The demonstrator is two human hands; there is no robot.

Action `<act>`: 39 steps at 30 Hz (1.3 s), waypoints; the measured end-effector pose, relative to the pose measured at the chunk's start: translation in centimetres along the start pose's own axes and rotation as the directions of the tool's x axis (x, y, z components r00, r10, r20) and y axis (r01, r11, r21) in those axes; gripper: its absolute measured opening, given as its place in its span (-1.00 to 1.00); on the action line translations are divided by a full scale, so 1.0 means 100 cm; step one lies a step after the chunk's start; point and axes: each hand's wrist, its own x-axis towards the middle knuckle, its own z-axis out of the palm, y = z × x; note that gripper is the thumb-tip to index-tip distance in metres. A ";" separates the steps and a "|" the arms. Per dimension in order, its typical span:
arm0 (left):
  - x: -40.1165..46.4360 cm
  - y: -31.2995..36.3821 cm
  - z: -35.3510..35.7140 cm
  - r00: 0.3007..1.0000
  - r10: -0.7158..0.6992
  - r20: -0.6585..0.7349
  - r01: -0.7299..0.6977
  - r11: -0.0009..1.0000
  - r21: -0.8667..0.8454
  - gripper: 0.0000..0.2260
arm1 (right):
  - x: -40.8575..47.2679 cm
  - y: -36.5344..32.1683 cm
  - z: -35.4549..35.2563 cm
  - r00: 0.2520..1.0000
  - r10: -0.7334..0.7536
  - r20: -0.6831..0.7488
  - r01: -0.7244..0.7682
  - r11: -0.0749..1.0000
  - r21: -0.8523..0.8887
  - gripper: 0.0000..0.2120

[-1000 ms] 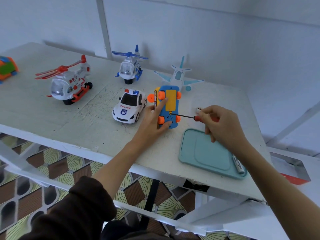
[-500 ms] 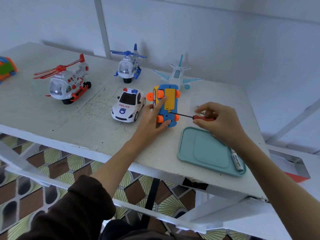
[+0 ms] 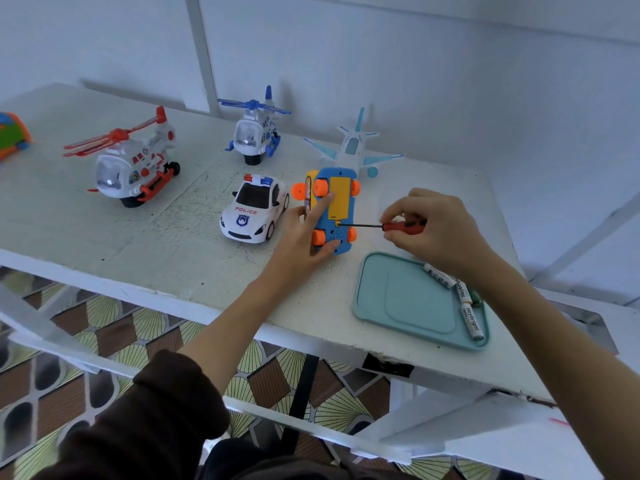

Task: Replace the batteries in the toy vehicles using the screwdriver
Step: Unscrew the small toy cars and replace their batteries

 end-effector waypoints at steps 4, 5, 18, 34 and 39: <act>0.000 -0.001 0.000 1.000 0.006 0.001 -0.006 1.000 -0.008 -0.38 | 0.000 -0.002 0.001 1.000 -0.012 0.012 0.013 0.997 -0.075 -0.80; 0.000 -0.001 0.000 1.000 0.002 0.001 -0.002 1.000 -0.011 -0.38 | 0.001 -0.002 0.001 1.000 0.010 0.018 -0.009 0.996 -0.086 -0.73; 0.001 -0.005 0.002 1.000 0.006 -0.024 -0.005 1.000 0.011 -0.38 | -0.002 0.004 0.000 0.993 0.090 0.081 -0.083 0.992 -0.092 -0.78; 0.001 -0.005 0.002 1.000 0.011 0.003 -0.011 1.000 -0.017 -0.37 | -0.007 -0.001 0.002 0.995 0.032 0.097 0.017 0.885 -0.465 -0.56; 0.000 -0.003 0.002 1.000 0.015 -0.002 -0.015 1.000 -0.011 -0.36 | -0.005 0.000 0.001 0.997 0.026 0.070 0.001 0.929 -0.369 -0.71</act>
